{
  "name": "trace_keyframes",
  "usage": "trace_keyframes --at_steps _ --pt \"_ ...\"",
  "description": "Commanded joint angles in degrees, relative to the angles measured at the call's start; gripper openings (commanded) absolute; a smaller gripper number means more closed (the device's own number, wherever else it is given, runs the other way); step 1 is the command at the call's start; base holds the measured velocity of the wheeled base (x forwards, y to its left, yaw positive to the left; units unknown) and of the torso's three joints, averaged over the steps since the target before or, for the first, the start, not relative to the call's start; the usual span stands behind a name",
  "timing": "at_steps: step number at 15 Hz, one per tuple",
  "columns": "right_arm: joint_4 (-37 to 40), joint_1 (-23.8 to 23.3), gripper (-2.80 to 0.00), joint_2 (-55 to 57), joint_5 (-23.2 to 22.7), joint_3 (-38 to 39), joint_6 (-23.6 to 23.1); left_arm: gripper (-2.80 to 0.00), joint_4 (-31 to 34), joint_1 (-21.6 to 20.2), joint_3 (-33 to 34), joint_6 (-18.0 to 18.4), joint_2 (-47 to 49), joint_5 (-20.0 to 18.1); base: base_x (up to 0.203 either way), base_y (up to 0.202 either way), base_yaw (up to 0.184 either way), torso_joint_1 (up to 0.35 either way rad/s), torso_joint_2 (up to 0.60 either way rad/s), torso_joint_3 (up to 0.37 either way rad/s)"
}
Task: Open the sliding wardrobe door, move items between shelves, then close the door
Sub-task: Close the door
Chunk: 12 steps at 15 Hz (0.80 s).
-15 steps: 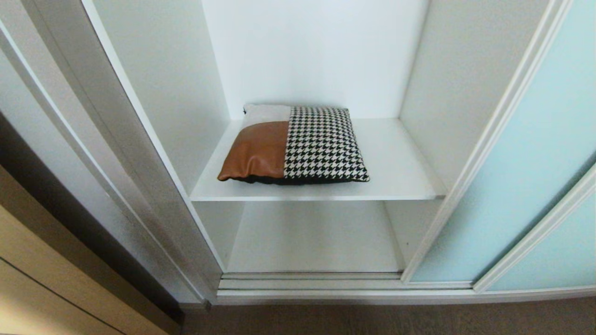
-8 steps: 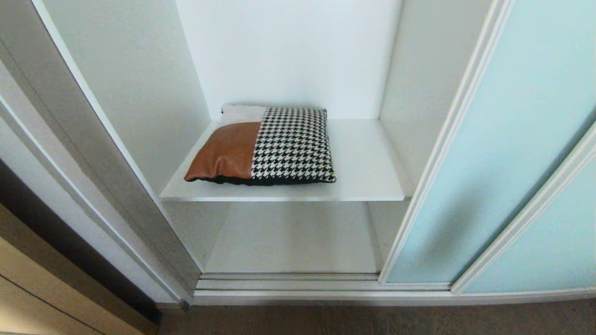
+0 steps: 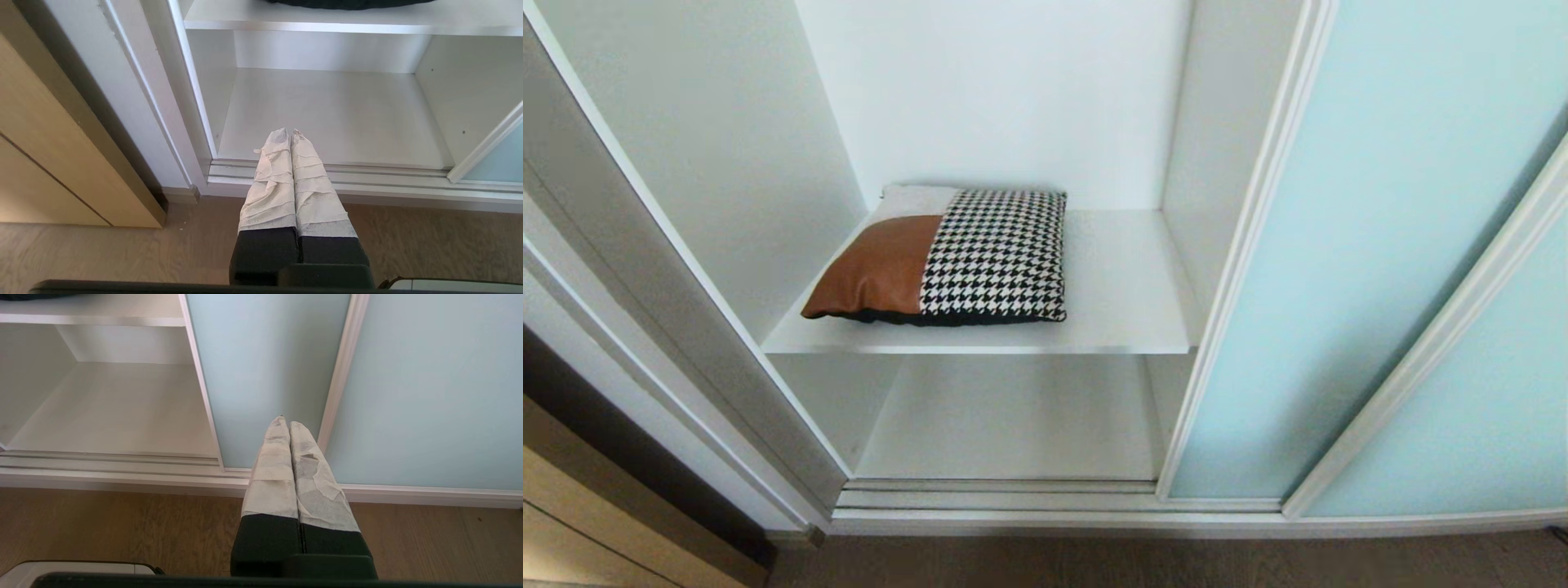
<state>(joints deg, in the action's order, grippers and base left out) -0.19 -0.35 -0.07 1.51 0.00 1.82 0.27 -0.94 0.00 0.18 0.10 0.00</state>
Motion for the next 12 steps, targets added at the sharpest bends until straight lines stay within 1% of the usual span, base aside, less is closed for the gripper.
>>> trace_keyframes --at_steps 1,12 --pt "0.0 0.0 -2.80 0.0 0.0 0.0 0.0 -2.80 0.0 0.0 0.1 0.0 0.1 0.0 0.000 0.000 0.000 0.000 0.00 0.000" --pt "0.0 0.0 -2.80 0.0 0.0 0.0 0.0 -2.80 0.0 0.0 0.1 0.0 0.1 0.0 0.000 0.000 0.000 0.000 0.00 0.000"
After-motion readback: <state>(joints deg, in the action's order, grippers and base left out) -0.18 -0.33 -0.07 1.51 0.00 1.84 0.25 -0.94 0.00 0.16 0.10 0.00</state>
